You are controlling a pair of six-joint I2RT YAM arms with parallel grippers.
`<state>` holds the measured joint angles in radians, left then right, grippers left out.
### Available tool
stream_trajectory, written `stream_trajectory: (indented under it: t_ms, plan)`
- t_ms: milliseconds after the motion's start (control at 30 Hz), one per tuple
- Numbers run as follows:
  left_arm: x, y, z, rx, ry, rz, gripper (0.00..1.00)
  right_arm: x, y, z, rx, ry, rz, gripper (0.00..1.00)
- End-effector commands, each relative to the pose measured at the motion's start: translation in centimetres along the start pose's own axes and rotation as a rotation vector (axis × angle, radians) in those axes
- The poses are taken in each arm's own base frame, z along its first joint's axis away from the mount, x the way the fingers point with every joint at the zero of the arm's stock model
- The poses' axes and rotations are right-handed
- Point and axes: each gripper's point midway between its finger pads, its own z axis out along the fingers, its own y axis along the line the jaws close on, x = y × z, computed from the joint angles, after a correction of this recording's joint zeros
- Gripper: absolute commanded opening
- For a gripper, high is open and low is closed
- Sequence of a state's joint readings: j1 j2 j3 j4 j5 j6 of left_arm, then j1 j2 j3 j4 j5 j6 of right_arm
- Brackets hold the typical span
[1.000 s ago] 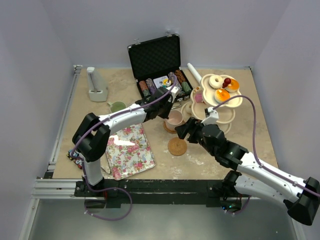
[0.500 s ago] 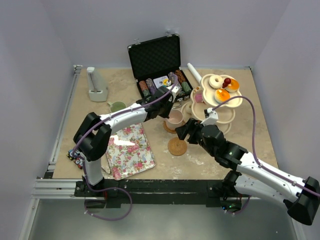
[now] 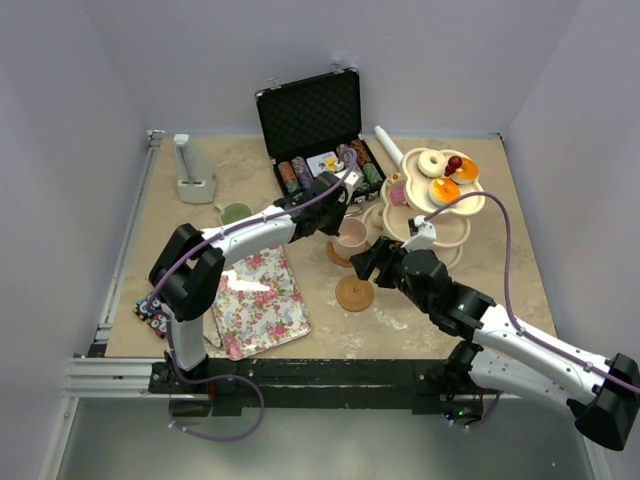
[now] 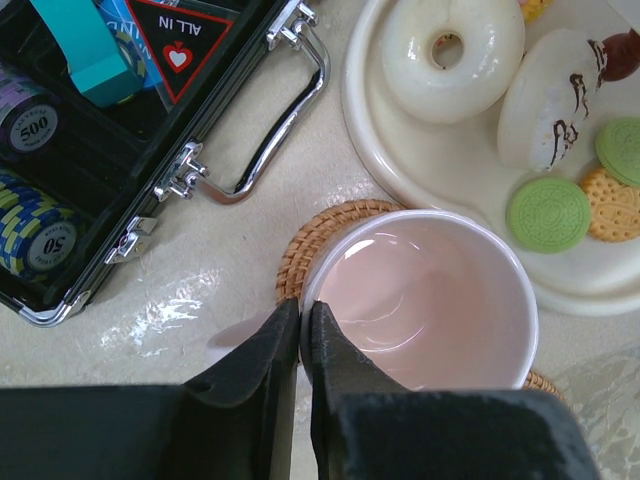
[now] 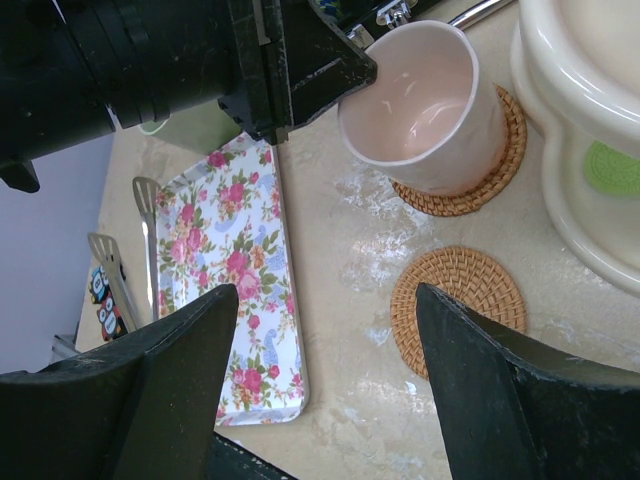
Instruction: Serve the afternoon tea
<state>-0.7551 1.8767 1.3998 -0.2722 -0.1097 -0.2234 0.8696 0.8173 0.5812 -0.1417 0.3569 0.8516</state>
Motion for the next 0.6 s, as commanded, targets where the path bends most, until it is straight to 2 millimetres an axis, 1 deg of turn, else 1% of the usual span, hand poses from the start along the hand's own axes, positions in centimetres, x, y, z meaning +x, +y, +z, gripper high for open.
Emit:
stream_trajectory:
  t_ms: [0,33,200,267,433,500,567]
  plan:
    - [-3.4,-0.5,-0.5,0.0,-0.092,0.003,0.19,-1.0,0.7,0.0,-0.021,-0.038,0.005,0.77]
    - [-3.4,-0.4,-0.5,-0.005,-0.091,0.004,0.22,-1.0,0.7,0.0,-0.021,-0.038,0.004,0.77]
    - [-3.8,-0.1,-0.8,-0.02,-0.105,0.004,0.43,-1.0,0.9,0.0,-0.025,-0.037,0.002,0.77]
    - [-4.3,0.0,-1.2,-0.024,-0.118,0.005,0.52,-1.1,0.9,0.0,-0.026,-0.038,0.002,0.77]
    - [-6.5,0.6,-3.2,-0.051,-0.184,0.007,0.68,-1.3,1.1,-0.2,-0.034,-0.041,0.006,0.77]
    - [-7.6,1.1,-4.5,-0.061,-0.22,0.004,0.73,-1.5,1.2,-0.3,-0.034,-0.045,0.006,0.77]
    - [-8.1,2.0,-5.5,-0.08,-0.242,-0.006,0.76,-1.7,1.2,-0.5,-0.032,-0.049,0.005,0.77]
